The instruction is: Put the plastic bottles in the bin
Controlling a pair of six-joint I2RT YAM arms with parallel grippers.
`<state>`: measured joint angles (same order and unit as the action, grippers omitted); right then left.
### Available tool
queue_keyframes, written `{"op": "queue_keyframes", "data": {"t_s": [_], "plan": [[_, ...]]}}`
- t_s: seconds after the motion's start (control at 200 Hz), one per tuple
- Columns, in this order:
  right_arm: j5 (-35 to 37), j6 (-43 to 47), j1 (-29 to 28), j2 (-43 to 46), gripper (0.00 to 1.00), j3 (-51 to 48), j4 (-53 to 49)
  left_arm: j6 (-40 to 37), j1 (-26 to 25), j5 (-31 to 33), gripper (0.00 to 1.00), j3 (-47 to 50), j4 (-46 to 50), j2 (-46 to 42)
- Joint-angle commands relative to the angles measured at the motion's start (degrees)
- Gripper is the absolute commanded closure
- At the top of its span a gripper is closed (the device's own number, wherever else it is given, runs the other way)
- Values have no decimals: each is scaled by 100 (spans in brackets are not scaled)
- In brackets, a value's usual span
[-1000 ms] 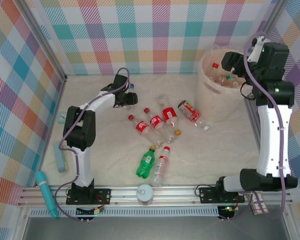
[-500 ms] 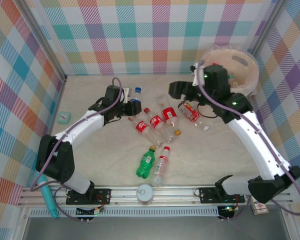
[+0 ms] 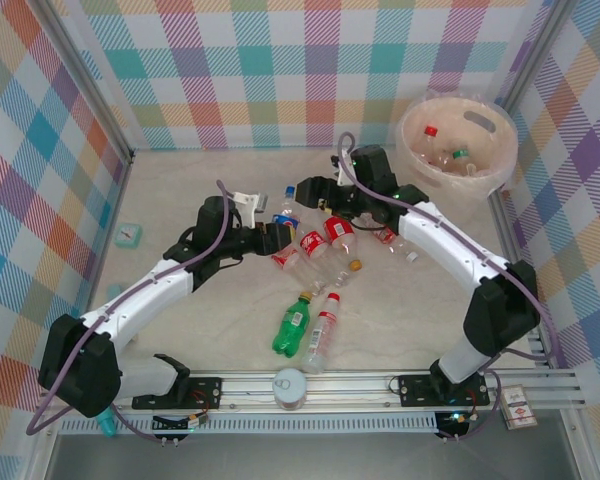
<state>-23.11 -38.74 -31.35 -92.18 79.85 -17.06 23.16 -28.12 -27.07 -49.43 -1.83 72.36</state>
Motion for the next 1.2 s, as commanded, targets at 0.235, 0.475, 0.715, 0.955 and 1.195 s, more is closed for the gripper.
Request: {"op": "queue_keyframes", "data": {"t_s": [0.235,0.475,0.715,0.955,1.195], "plan": [[-601,-386,-143,-457,22,14,674,454,-176,-121,51,-6,-1179,357],[-278,-217,-127,-401,47,229,250,491,-194,-70,36,-69,-1304,546],[787,712,204,30,50,1280,-1075,215,-190,22,0,-142,-558,327],[2313,1701,1049,736,55,2345,-1797,844,43,888,2,-80,451,517],[4246,2825,1979,869,62,3516,-2288,1236,70,1422,5,-163,549,1216]]}}
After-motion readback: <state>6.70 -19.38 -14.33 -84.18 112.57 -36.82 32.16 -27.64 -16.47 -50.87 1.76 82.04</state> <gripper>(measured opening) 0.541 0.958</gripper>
